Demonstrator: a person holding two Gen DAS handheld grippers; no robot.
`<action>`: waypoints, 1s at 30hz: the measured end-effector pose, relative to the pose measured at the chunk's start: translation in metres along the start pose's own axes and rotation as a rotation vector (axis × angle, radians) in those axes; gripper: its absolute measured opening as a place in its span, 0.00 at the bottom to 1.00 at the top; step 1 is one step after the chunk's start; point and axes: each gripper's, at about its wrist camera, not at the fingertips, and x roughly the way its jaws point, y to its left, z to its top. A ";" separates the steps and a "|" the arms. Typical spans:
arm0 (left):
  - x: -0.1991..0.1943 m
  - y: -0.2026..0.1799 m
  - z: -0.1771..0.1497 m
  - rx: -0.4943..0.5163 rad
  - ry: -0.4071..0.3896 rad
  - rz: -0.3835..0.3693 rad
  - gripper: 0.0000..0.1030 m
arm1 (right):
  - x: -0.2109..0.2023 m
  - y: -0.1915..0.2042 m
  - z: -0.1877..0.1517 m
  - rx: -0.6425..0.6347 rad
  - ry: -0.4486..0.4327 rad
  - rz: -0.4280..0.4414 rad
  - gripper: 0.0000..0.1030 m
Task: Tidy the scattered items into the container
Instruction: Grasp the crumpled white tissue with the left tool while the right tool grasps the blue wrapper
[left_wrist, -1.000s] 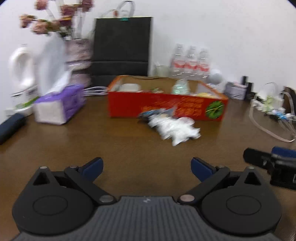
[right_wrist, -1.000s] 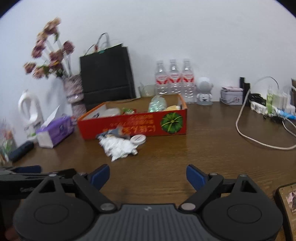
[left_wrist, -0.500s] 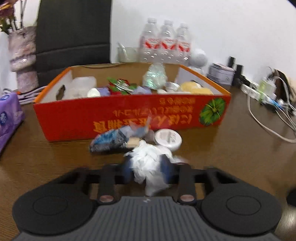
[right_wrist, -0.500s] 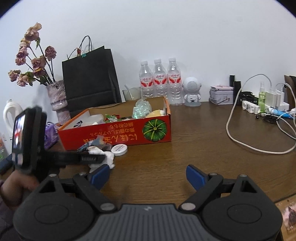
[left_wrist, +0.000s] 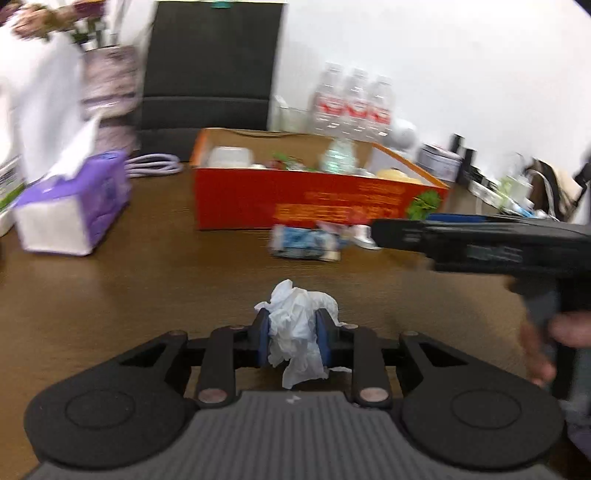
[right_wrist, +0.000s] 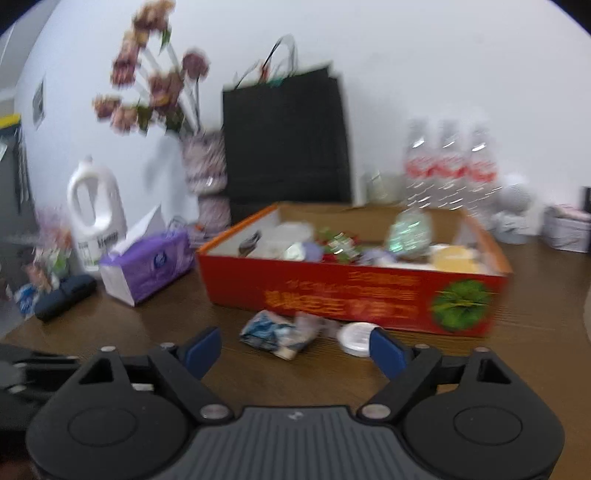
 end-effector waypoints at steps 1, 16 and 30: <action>0.000 0.005 -0.001 -0.010 -0.001 0.018 0.25 | 0.014 0.001 0.004 0.008 0.027 0.015 0.70; -0.006 0.016 -0.006 -0.087 -0.017 0.091 0.25 | 0.055 0.032 -0.005 -0.066 0.125 -0.046 0.12; -0.067 -0.055 -0.037 -0.021 -0.080 0.017 0.26 | -0.147 0.063 -0.082 -0.282 -0.151 -0.154 0.12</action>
